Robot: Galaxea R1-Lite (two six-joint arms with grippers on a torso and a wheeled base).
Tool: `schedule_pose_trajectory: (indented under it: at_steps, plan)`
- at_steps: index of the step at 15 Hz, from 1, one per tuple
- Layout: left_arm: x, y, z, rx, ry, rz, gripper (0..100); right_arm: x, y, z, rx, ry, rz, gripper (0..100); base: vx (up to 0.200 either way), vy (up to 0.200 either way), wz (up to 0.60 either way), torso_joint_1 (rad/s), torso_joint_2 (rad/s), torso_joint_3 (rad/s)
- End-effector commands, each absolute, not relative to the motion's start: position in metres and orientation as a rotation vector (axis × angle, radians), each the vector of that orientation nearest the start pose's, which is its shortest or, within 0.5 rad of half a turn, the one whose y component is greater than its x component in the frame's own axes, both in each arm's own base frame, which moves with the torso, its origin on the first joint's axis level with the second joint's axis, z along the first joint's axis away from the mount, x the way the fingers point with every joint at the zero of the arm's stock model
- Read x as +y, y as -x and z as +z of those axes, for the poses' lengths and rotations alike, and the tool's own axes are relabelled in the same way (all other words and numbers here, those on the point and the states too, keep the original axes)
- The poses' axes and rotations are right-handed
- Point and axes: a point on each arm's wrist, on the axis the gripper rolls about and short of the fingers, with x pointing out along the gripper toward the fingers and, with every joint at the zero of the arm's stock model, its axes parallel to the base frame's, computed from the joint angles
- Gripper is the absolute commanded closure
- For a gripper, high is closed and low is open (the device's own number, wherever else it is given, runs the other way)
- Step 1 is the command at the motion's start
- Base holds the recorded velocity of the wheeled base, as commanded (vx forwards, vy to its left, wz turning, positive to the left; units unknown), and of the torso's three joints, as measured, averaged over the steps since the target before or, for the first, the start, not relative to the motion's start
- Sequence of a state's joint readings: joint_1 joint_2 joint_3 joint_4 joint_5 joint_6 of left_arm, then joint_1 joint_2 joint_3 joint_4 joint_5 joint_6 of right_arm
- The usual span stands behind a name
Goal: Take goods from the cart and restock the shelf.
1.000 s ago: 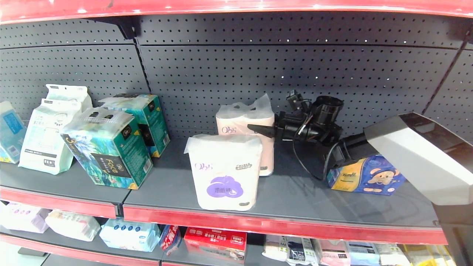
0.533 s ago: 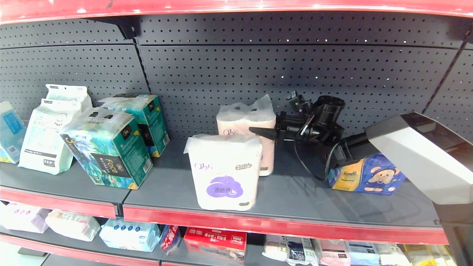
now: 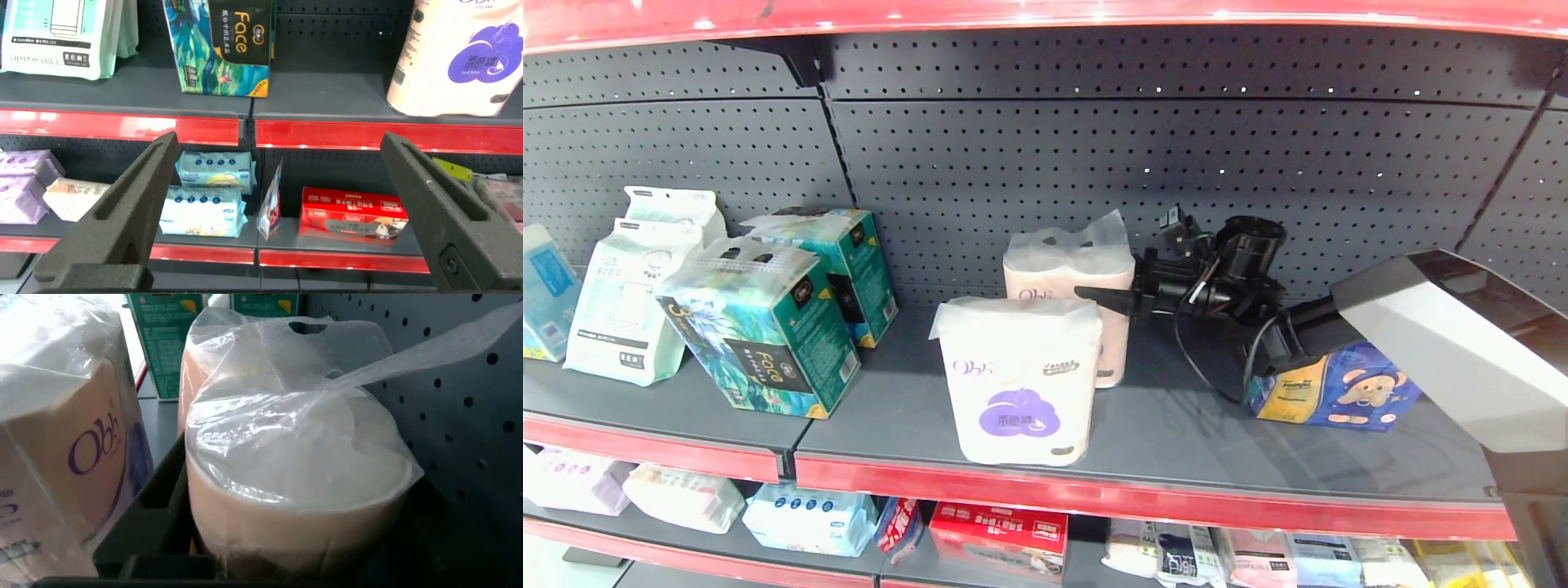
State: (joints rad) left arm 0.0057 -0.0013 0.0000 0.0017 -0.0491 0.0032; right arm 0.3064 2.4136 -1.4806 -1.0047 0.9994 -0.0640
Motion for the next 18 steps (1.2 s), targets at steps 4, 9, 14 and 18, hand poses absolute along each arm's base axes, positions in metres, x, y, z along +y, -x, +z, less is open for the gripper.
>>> schedule_pose_trajectory:
  at_steps: [4,9,14,18]
  plan:
    - [-0.001,0.023,0.075,0.001,-0.003,-0.043,0,0.165,-0.452,0.107,-0.093,0.069,1.249,100,0.000,0.000,0.00,0.000,0.00,0.000]
    - [-0.001,0.023,0.075,0.001,-0.003,-0.043,0,0.162,-0.447,0.100,-0.064,0.069,1.252,100,0.000,0.000,0.00,0.000,0.00,0.000]
    - [-0.001,0.023,0.075,0.001,-0.003,-0.043,0,0.162,-0.445,0.090,-0.006,0.049,1.199,100,0.000,0.000,0.00,0.000,0.00,0.000]
    - [-0.001,0.023,0.075,0.001,-0.003,-0.043,0,0.163,-0.445,0.089,0.001,0.048,1.157,100,0.000,0.000,0.00,0.000,0.00,0.000]
